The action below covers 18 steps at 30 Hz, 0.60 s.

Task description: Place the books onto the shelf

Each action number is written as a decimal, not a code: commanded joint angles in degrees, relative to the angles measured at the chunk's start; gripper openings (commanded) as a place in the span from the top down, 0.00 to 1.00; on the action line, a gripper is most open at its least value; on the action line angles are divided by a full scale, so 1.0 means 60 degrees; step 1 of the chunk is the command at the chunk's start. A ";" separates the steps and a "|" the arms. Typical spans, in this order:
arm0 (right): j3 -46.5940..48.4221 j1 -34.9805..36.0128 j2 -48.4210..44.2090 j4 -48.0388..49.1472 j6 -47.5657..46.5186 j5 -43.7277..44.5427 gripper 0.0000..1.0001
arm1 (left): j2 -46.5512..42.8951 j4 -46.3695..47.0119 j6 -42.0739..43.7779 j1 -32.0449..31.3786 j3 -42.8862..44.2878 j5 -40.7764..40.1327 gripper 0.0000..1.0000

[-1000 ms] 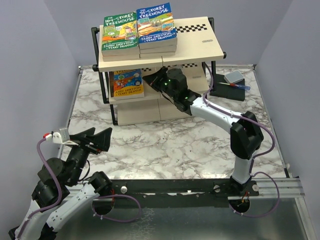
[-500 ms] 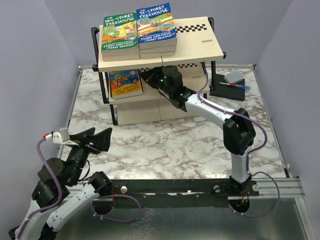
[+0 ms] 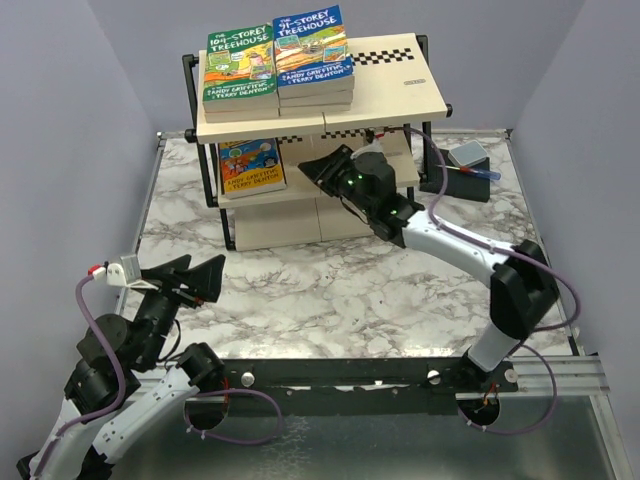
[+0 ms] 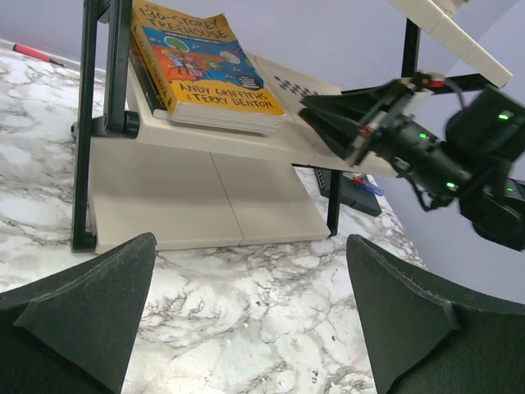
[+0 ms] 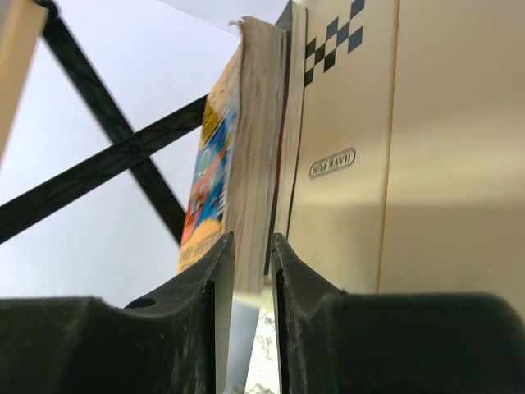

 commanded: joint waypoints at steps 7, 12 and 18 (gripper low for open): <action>-0.2500 -0.0231 -0.4310 -0.1796 -0.1756 0.1278 0.52 | 0.0497 0.0032 0.0058 0.0031 -0.0058 -0.0265 0.01; -0.3136 -0.0238 -0.6026 -0.3500 -0.2929 0.2294 0.40 | 0.0771 0.0009 0.0031 0.0029 -0.0030 -0.0361 0.01; -0.3557 -0.0235 -0.7610 -0.5201 -0.4252 0.2973 0.32 | 0.1190 0.0007 0.0000 0.0038 0.0047 -0.0293 0.01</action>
